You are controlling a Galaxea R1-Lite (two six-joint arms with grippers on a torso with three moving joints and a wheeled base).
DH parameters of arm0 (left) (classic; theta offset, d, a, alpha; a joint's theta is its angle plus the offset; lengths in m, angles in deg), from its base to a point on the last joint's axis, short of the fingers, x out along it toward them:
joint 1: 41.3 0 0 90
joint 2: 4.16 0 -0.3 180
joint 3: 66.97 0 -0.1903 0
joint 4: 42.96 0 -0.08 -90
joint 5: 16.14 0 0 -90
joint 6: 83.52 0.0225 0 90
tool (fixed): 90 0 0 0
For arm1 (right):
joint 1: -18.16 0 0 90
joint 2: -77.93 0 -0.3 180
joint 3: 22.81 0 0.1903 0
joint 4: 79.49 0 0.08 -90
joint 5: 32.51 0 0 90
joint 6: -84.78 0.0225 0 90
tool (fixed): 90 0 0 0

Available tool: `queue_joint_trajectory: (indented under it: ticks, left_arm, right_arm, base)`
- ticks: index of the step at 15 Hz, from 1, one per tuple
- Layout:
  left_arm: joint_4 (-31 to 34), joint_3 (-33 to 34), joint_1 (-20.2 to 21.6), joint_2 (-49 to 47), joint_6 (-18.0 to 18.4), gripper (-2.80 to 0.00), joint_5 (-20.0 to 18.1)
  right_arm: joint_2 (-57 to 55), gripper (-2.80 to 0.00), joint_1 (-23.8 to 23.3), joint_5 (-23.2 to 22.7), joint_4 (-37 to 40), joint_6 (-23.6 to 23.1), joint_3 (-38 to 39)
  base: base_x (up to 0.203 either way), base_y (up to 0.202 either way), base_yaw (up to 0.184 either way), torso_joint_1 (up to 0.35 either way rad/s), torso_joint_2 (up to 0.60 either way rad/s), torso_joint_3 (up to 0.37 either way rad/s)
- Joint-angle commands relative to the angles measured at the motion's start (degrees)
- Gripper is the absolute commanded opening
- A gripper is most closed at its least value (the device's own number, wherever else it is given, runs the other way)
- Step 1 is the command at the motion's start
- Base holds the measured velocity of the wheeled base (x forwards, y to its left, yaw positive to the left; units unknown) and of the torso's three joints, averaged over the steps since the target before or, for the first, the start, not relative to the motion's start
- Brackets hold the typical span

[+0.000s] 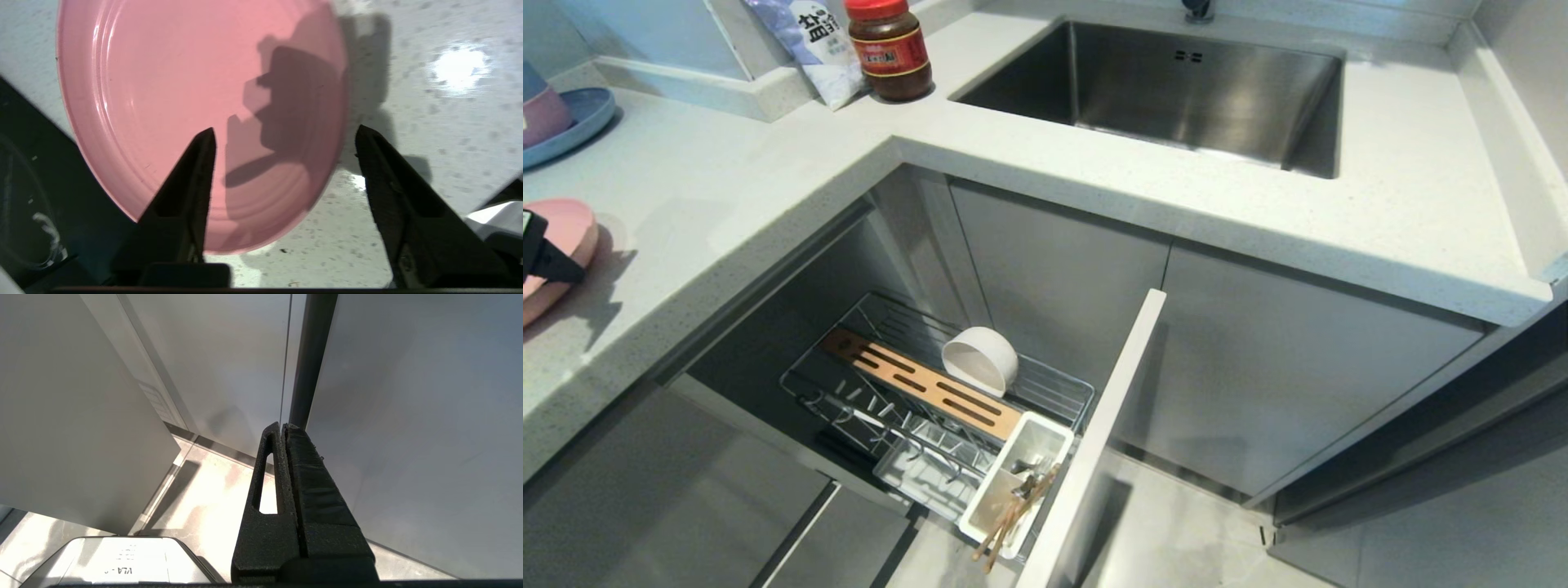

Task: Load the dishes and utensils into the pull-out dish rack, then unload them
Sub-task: Take the plate out of the cupboard

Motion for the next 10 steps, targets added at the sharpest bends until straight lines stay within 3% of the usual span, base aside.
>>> queue_joint_trajectory:
  ticks: [1, 4, 6, 8, 9, 10]
  left_arm:
    - [0.2, 0.1, 0.0, 1.6, -0.7, 0.0, -3.7]
    - [0.0, 0.7, -1.8, 5.0, -9.8, 0.0, -12.3]
    - [-1.8, 1.7, -4.0, 8.6, -19.0, 0.0, -17.9]
    - [-8.8, 5.7, -6.8, 13.2, -30.2, 0.0, -21.8]
    - [-13.0, 9.0, -8.4, 15.0, -34.3, -2.8, -22.5]
    - [-16.9, 12.8, -10.2, 16.6, -37.7, -2.8, -22.9]
  right_arm:
    - [0.2, -2.8, 0.0, 0.1, 0.0, 0.0, 0.1]
    - [0.2, -2.8, 0.0, 0.0, 0.0, 0.0, 0.1]
    - [0.2, -2.8, 0.0, 0.0, 0.0, 0.0, 0.1]
    - [0.2, -2.8, 0.0, 0.0, 0.0, 0.0, 0.1]
    - [0.2, -2.8, 0.0, 0.0, 0.0, 0.0, 0.1]
    - [0.2, -2.8, 0.0, 0.0, 0.0, 0.0, 0.1]
  base:
    - [0.0, 0.0, 0.0, 0.0, 0.0, 0.0]
    - [0.0, 0.0, 0.0, 0.0, 0.0, 0.0]
    - [0.0, 0.0, 0.0, 0.0, 0.0, 0.0]
    - [0.0, 0.0, 0.0, 0.0, 0.0, 0.0]
    - [0.0, 0.0, 0.0, 0.0, 0.0, 0.0]
    - [0.0, 0.0, 0.0, 0.0, 0.0, 0.0]
